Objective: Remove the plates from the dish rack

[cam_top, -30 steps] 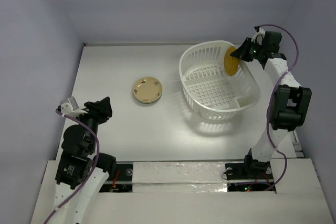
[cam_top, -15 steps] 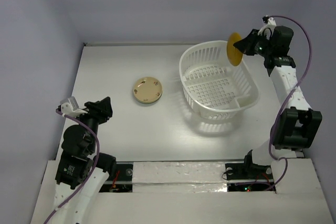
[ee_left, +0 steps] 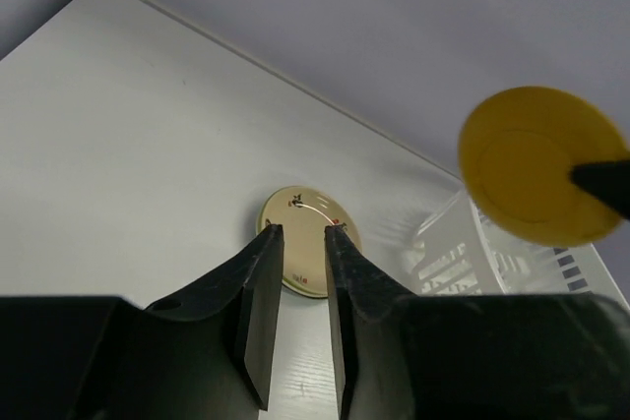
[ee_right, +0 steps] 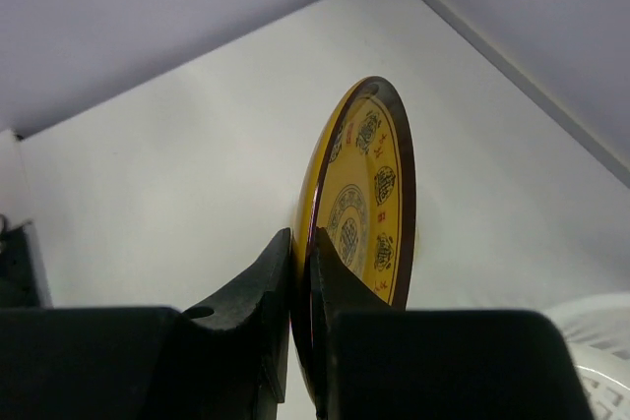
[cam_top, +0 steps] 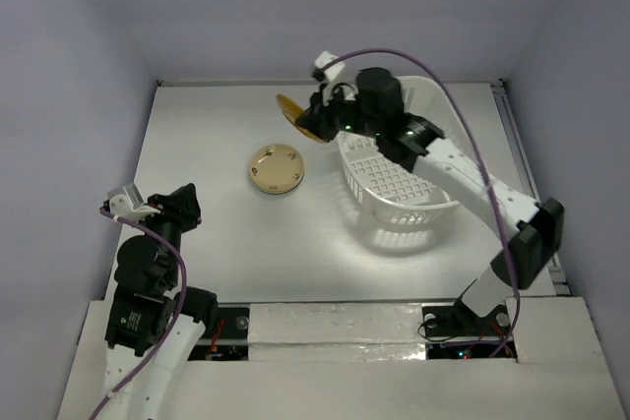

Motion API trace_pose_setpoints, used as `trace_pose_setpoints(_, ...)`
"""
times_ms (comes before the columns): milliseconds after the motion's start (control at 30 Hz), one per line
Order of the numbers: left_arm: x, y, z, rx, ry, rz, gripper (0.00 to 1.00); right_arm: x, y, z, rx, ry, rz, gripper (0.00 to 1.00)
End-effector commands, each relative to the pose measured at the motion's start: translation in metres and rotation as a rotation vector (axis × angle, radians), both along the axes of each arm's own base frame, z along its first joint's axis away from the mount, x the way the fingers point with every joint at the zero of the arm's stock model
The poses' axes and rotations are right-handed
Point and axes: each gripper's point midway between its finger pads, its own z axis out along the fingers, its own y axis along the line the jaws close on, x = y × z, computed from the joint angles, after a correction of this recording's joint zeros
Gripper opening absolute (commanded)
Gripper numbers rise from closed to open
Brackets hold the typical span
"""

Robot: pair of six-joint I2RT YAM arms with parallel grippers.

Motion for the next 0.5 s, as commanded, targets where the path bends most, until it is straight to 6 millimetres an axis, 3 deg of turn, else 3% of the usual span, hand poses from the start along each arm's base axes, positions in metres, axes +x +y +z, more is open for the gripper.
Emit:
trace_pose_setpoints(0, -0.005, 0.007, 0.025, -0.001, -0.076, 0.028, 0.21, 0.02, 0.036, -0.034, -0.196, -0.077, -0.103, 0.0)
trace_pose_setpoints(33, -0.006, 0.008, 0.029, -0.001, -0.08, 0.03, 0.23, 0.022, 0.046, -0.044, -0.231, -0.076, -0.107, 0.0)
trace_pose_setpoints(67, -0.007, 0.008, 0.029, 0.002, -0.074, 0.03, 0.24, 0.025, 0.056, -0.042, -0.239, -0.091, -0.112, 0.0)
trace_pose_setpoints(100, -0.007, 0.009, 0.03, 0.005, -0.074, 0.036, 0.26, 0.03, 0.069, -0.071, -0.31, -0.082, -0.137, 0.0)
trace_pose_setpoints(167, -0.007, 0.011, 0.03, 0.014, -0.067, 0.047, 0.28, 0.034, 0.085, -0.075, -0.335, -0.106, -0.15, 0.0)
trace_pose_setpoints(200, -0.007, 0.012, 0.028, 0.016, -0.062, 0.053, 0.28, 0.037, 0.094, -0.099, -0.392, -0.104, -0.16, 0.0)
trace_pose_setpoints(267, -0.004, 0.013, 0.022, 0.024, -0.047, 0.06, 0.28, 0.04, 0.103, -0.112, -0.429, -0.101, -0.164, 0.0)
trace_pose_setpoints(300, -0.003, 0.012, 0.02, 0.024, -0.043, 0.056, 0.28, 0.047, 0.104, -0.109, -0.438, -0.106, -0.19, 0.0)
trace_pose_setpoints(333, -0.002, 0.011, 0.018, 0.025, -0.037, 0.051, 0.28, 0.047, 0.112, -0.131, -0.477, -0.099, -0.186, 0.0)
trace_pose_setpoints(467, 0.001, 0.008, 0.015, 0.032, -0.027, 0.04, 0.29, 0.054, 0.118, -0.163, -0.537, -0.114, -0.239, 0.0)
